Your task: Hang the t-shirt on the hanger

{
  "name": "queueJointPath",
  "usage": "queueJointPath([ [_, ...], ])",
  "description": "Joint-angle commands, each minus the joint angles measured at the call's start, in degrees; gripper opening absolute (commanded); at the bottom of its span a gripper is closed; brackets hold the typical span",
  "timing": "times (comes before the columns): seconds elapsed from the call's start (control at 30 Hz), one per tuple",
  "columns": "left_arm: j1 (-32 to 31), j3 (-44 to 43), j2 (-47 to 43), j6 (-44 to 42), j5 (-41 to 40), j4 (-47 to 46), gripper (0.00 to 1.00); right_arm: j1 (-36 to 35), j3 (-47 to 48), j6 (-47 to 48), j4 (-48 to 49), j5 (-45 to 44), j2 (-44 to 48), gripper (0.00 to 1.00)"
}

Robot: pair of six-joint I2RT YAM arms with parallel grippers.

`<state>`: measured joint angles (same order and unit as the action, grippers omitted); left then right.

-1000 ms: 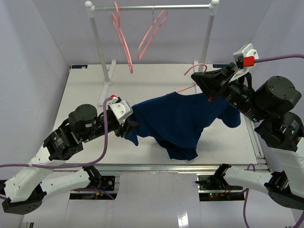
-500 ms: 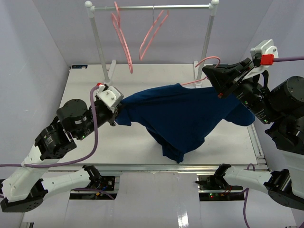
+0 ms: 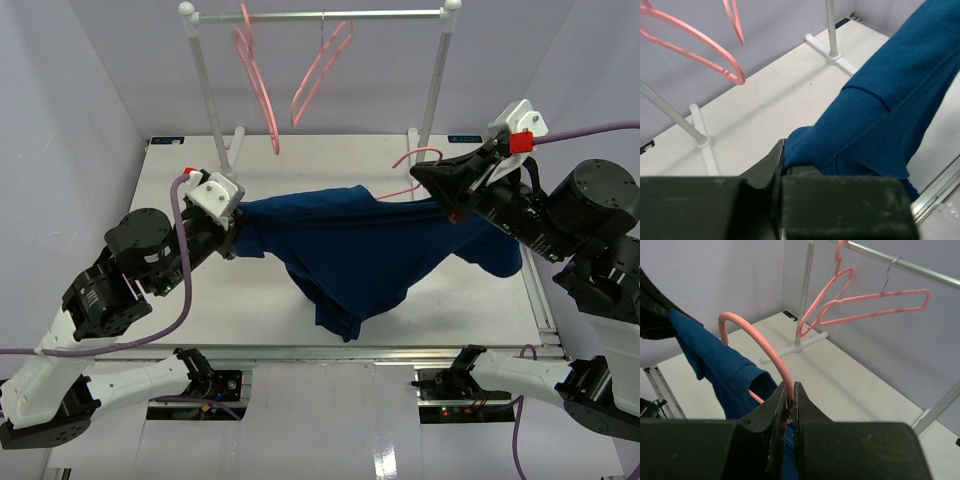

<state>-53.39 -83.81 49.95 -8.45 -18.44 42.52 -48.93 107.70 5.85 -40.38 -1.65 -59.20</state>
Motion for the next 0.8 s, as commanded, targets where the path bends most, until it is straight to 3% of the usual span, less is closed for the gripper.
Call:
queueJointPath([
  [0.0,0.0,-0.7,1.8,1.2,-5.0,1.7,0.32,0.0,4.2,2.2,0.4,3.9,1.1,0.08],
  [0.17,0.0,-4.2,5.5,2.6,-5.6,7.8,0.55,0.0,7.4,-0.1,1.4,3.8,0.5,0.08],
  [0.3,0.0,-10.0,6.5,2.8,-2.2,12.2,0.66,0.0,9.1,-1.1,1.4,2.1,-0.8,0.08],
  [0.6,0.0,-14.7,6.1,-1.7,20.5,7.8,0.73,0.0,0.5,-3.2,6.8,2.3,-0.3,0.08],
  [0.77,0.0,-16.0,8.6,-3.8,28.2,4.9,0.74,0.0,-4.0,-5.6,11.8,2.6,-0.6,0.08],
])
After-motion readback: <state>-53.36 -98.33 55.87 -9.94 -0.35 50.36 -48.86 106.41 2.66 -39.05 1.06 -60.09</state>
